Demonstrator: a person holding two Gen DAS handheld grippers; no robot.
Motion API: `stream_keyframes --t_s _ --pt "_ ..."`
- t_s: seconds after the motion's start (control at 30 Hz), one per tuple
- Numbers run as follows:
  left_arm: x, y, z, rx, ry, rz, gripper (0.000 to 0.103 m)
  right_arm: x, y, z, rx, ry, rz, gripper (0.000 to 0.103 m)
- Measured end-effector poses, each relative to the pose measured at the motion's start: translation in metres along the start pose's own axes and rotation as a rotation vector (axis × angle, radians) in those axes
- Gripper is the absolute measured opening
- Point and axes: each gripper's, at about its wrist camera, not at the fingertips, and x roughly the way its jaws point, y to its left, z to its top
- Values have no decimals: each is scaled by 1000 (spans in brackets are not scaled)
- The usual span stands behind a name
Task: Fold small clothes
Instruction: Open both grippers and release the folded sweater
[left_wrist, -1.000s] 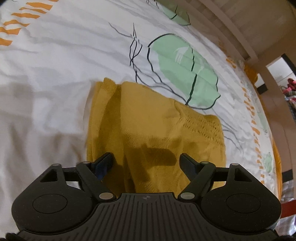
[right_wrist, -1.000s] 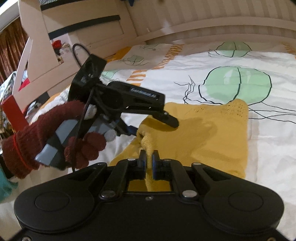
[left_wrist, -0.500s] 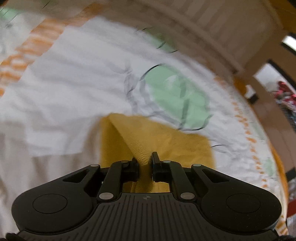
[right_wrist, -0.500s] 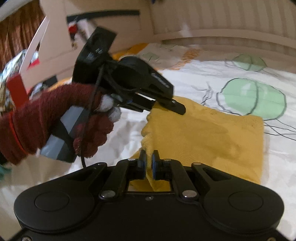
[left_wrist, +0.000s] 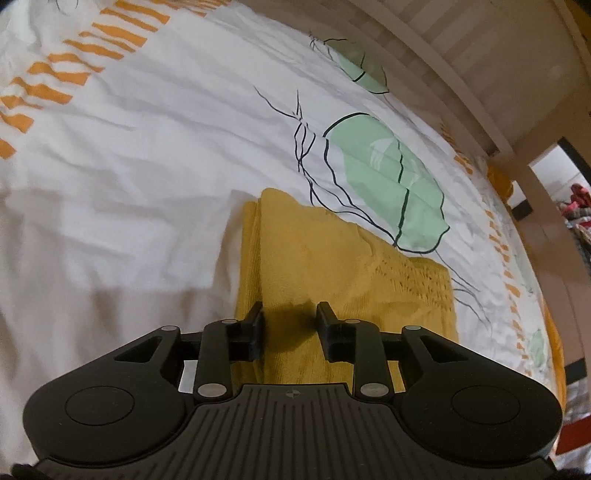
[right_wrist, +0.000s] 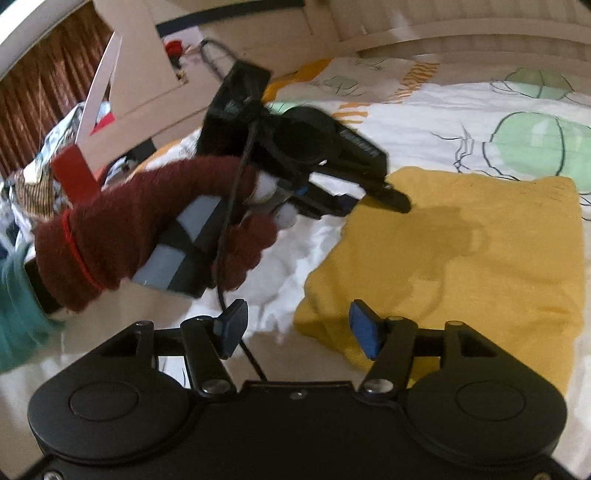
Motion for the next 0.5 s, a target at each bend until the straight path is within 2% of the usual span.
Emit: stream_keyframes --t_s 0.13,0.23,0.3,0.43,0.5 --pt "-14 -1 -8 30 -15 37 39 -4 -10 1 47 -16 -29 73" --pt "-23 0 -13 39 -18 48 39 6 -11 6 56 -25 -19 73" --pt "-29 2 -16 31 -21 51 40 21 -8 7 49 3 2 74" --pt "-38 6 -21 14 -20 44 45 47 10 0 -12 112 85 76" --pt "-40 6 -25 9 -13 35 49 42 19 -2 -58 115 100 74"
